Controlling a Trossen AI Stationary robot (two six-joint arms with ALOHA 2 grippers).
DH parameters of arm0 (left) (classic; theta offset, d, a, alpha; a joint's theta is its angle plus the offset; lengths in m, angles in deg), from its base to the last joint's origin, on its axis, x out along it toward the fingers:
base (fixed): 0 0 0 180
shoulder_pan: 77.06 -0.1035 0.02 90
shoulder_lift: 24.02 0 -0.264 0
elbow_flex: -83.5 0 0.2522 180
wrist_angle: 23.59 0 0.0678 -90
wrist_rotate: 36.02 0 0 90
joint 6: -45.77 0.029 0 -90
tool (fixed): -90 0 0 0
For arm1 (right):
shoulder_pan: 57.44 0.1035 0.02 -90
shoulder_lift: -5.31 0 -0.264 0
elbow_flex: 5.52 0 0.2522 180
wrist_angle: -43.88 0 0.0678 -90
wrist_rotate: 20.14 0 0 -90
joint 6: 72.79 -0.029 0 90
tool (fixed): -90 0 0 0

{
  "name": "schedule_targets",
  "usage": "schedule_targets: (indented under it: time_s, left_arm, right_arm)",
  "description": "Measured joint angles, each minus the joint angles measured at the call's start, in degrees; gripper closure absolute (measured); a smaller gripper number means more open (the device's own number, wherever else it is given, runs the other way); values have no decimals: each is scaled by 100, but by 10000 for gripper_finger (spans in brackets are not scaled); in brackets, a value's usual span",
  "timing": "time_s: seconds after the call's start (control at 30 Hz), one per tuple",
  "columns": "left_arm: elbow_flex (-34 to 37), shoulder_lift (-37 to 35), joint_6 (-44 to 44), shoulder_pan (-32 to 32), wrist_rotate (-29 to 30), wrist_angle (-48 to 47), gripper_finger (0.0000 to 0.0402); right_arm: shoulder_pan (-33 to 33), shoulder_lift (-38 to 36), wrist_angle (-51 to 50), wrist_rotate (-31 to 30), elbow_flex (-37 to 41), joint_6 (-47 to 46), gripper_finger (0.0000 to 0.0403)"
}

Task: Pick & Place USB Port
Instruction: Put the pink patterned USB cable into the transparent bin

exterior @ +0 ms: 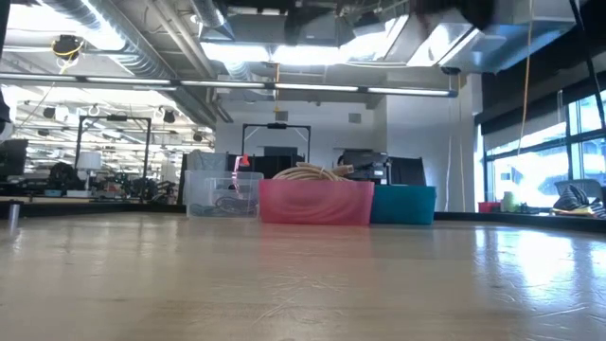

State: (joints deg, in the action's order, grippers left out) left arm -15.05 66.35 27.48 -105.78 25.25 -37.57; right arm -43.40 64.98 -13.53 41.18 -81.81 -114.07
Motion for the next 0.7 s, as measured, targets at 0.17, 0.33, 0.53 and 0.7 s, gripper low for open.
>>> schedule_targets:
  time_s: [0.17,0.33,0.53,0.7]
  left_arm:
    - [-2,-7,-4,500,-61,1107,245]
    - [-2,-7,-65,802,-29,1480,245]
    - [-1,47,-133,923,54,1530,245]
    - [-2,50,-199,923,50,1511,245]
  right_arm:
    - [-999,42,1181,884,-615,1861,391]
    - [-1563,210,1304,1480,-1277,2531,391]
    - [-1801,798,1198,2178,-1891,2972,391]
    - [-1885,1266,1157,2391,-2244,3187,391]
